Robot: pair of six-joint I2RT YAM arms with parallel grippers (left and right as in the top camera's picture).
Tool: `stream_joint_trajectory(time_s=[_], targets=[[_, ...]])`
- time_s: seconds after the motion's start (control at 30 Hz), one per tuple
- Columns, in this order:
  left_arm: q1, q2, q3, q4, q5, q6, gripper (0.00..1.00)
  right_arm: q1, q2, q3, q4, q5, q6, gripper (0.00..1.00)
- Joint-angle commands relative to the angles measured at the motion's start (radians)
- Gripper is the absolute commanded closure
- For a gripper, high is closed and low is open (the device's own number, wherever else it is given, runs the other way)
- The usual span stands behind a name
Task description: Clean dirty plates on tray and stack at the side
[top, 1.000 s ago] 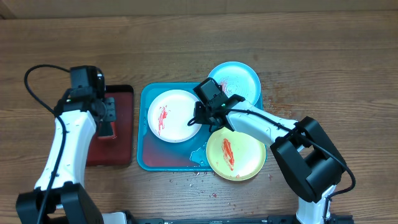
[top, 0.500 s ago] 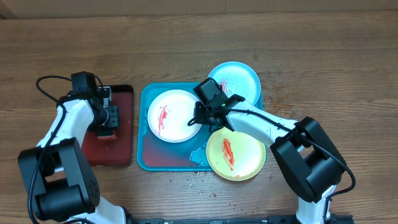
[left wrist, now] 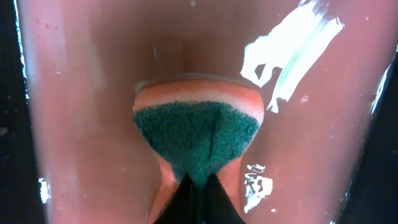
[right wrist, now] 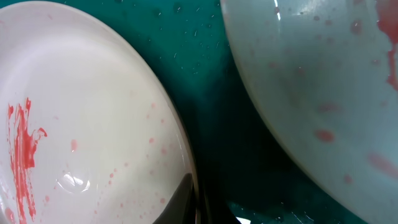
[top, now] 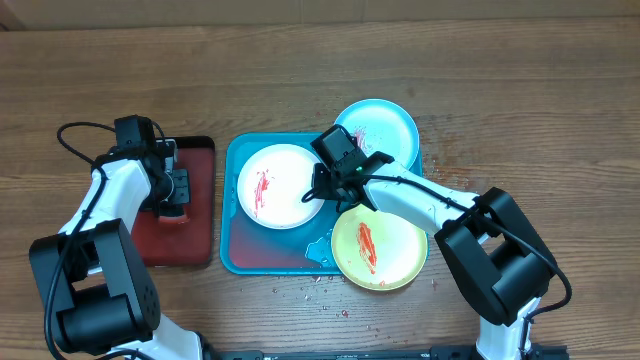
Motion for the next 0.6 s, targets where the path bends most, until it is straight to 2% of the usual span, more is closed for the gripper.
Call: stream_joint_trajectory(time_s=[0.0,0.17,0.33,0.57], targets=[[-0.002,0.040,-0.014,-0.001,-0.006,-0.060,0.96,0.004,0.020,0.006,-0.012,0.018,0.001,0.96],[-0.002,0.108,-0.029,0.009,-0.005,-0.125,0.96,0.004,0.020,0.006,-0.014,0.017,0.001,0.96],[-0.002,0.133,-0.024,0.002,0.025,-0.128,0.96,0.004,0.020,0.006,-0.017,0.013,0.001,0.96],[-0.002,0.077,0.176,-0.177,0.082,-0.118,0.96,0.004,0.020,0.006,-0.017,-0.013,0.001,0.96]])
